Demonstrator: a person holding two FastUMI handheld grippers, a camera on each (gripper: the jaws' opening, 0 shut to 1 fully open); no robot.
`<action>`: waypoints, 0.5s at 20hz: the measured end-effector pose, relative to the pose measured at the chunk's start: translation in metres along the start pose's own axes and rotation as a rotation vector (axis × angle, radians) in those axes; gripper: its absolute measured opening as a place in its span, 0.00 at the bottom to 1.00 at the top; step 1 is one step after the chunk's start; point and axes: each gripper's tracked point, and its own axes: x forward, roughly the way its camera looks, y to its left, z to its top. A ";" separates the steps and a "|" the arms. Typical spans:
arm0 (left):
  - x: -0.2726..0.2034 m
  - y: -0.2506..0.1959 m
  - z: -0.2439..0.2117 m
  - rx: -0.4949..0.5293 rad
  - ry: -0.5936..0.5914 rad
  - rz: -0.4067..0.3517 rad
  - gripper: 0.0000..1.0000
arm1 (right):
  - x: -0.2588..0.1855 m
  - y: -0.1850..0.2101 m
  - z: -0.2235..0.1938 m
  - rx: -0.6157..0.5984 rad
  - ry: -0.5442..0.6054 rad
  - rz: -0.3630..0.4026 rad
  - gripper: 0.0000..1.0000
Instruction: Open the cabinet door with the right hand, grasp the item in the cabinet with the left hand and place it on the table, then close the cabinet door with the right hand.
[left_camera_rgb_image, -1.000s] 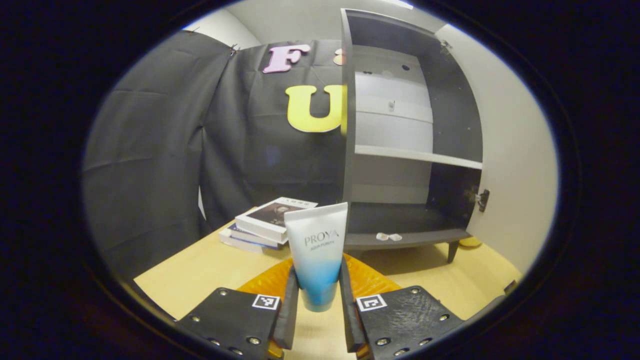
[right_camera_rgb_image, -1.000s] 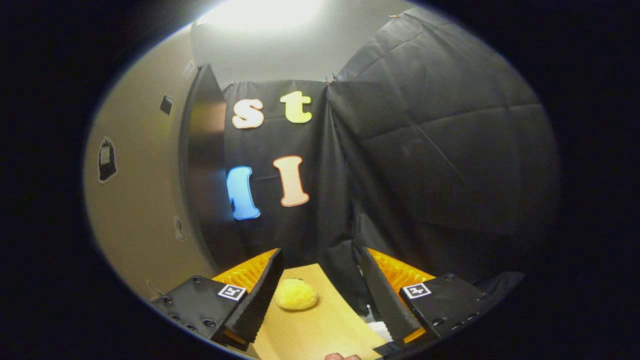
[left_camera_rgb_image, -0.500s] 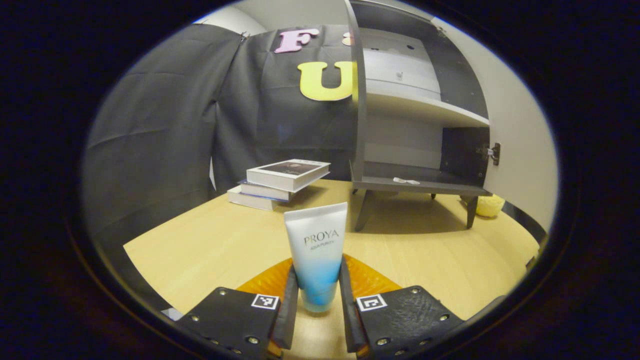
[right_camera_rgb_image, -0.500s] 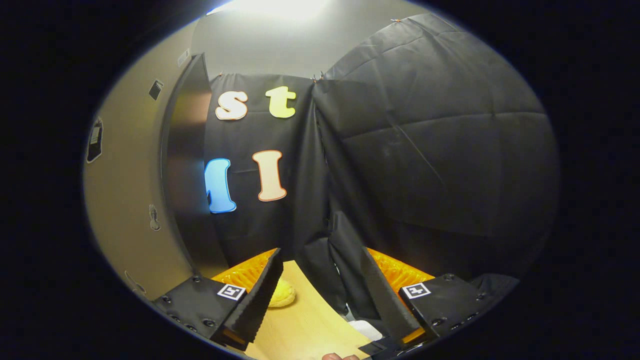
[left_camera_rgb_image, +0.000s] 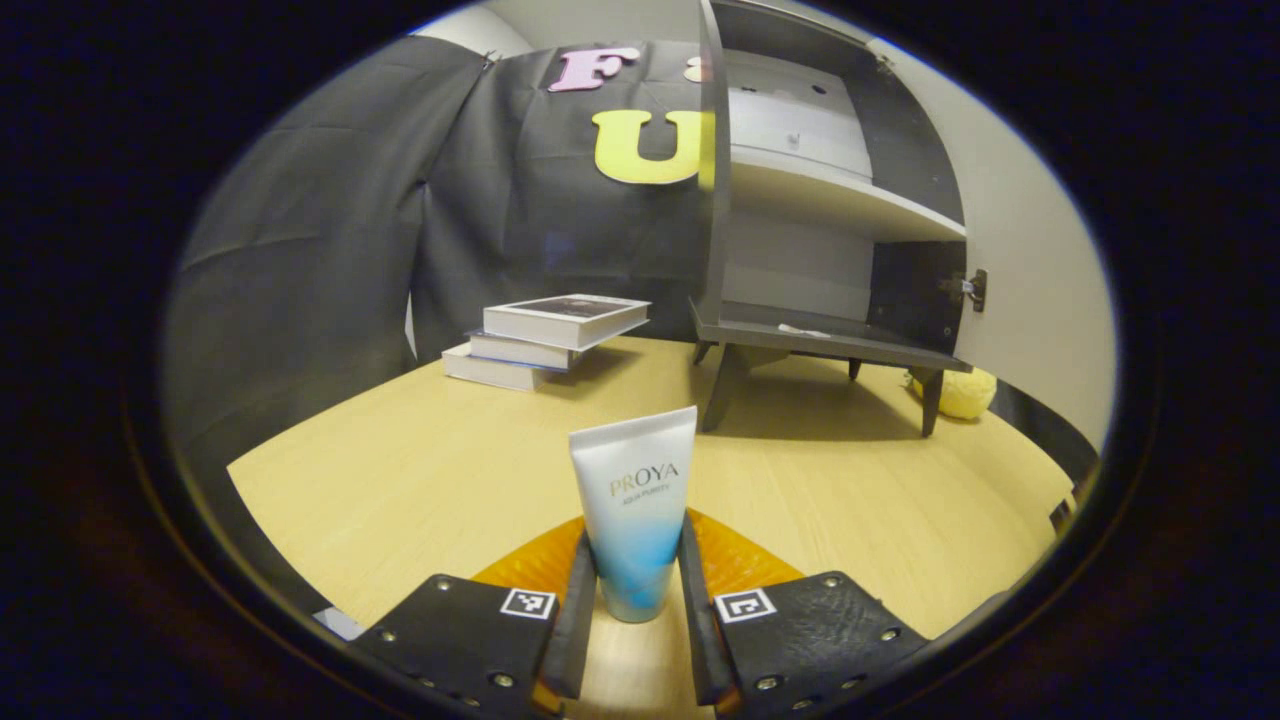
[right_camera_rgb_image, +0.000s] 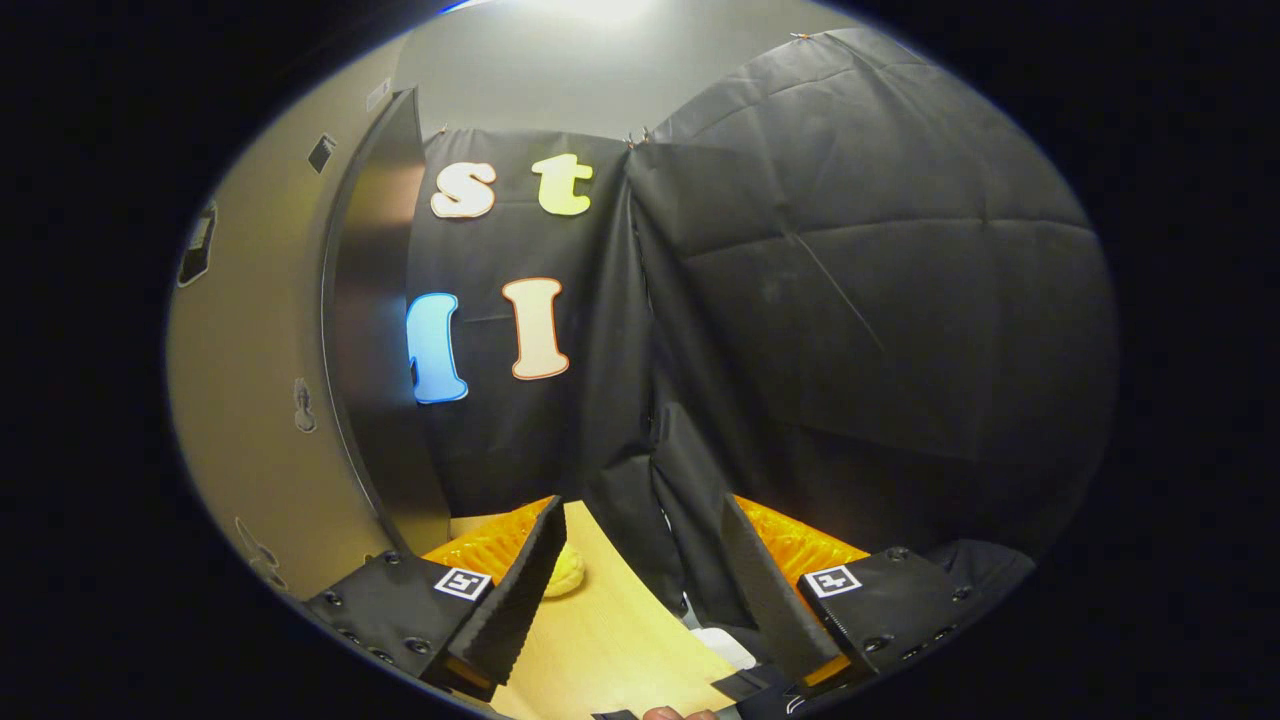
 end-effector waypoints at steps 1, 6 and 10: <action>-0.003 -0.001 -0.002 0.008 0.009 -0.009 0.45 | -0.004 -0.002 -0.004 -0.006 0.009 -0.001 0.98; -0.015 -0.001 0.015 0.031 0.008 -0.037 0.70 | -0.025 -0.013 -0.009 0.025 0.019 -0.017 0.98; -0.038 0.008 0.071 0.020 -0.047 -0.033 0.96 | -0.044 -0.028 -0.024 0.010 0.030 -0.039 0.92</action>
